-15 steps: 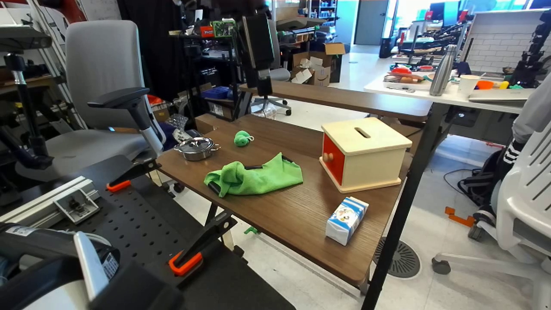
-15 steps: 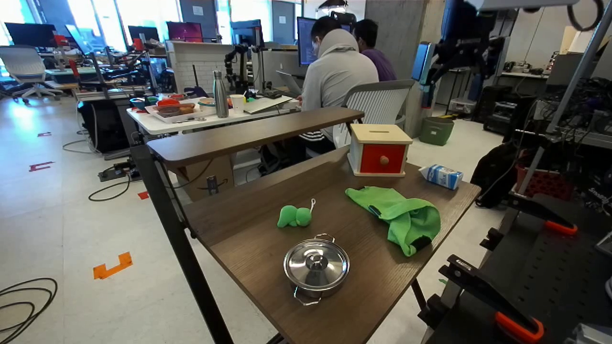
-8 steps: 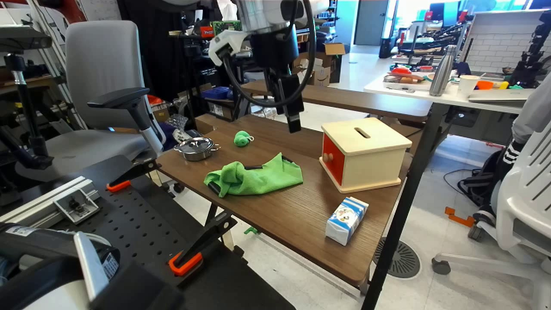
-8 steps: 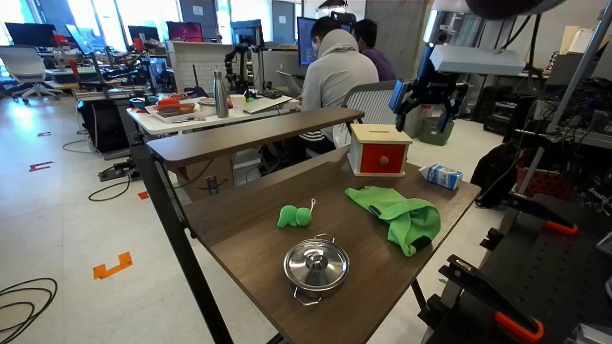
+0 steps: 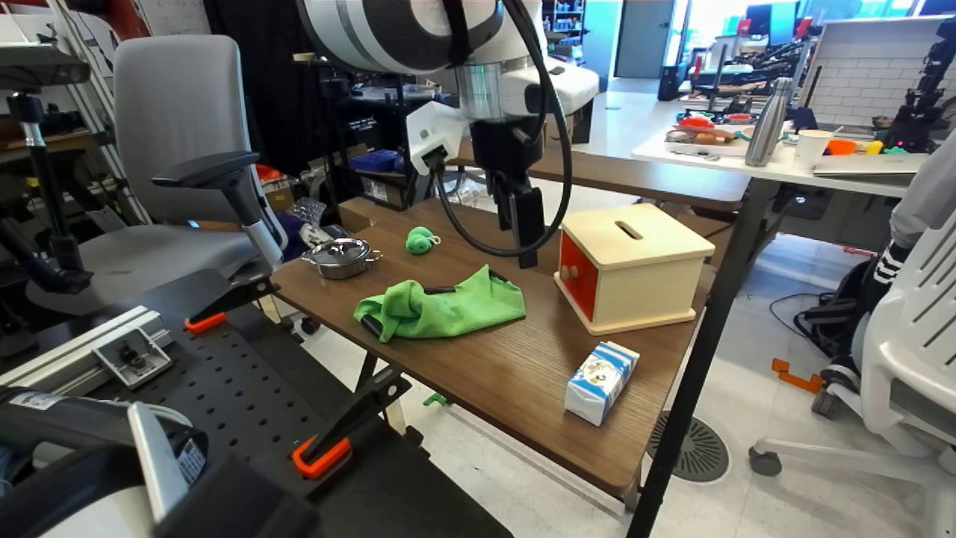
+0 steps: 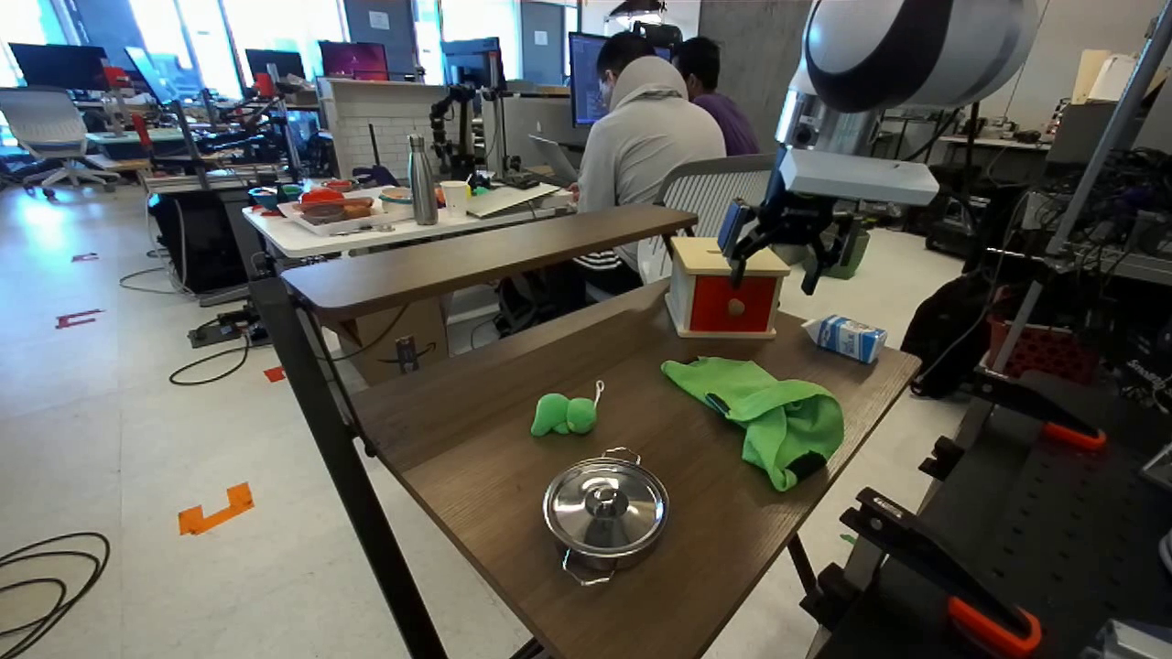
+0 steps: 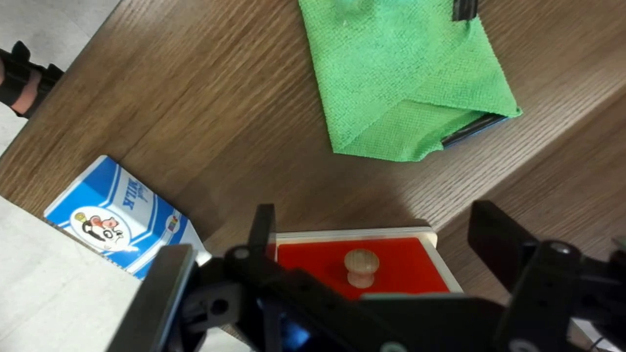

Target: Open the drawer completely

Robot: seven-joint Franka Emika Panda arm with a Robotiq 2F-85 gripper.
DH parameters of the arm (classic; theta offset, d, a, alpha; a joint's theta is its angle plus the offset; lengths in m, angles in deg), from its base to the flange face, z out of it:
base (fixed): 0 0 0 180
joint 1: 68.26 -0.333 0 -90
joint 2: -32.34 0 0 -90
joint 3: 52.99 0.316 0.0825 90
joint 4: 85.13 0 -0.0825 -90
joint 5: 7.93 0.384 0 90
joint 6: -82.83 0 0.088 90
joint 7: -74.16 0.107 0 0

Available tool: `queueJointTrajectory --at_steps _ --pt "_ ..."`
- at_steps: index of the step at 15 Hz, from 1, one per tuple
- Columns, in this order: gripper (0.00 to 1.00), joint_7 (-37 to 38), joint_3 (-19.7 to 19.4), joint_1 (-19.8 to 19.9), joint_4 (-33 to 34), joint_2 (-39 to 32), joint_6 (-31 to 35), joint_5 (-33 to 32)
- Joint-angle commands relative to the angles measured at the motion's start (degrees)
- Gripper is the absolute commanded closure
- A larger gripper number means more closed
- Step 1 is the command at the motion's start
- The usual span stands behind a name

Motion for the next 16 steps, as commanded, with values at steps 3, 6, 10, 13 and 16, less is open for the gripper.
queueJointTrajectory --at_steps 3,6,10,13,16 --pt "0.0 -0.7 -2.3 -2.1 6.9 -6.5 0.1 3.9" --pt "0.0 -1.2 -2.9 -2.5 9.5 -9.3 -0.5 3.9" --pt "0.0 -0.8 -3.9 -3.4 11.9 -12.3 -0.4 3.8" --pt "0.0 -0.3 -4.8 -4.2 12.9 -13.7 0.8 3.8" --pt "0.0 0.5 -6.0 -5.4 13.5 -14.4 1.9 3.6"
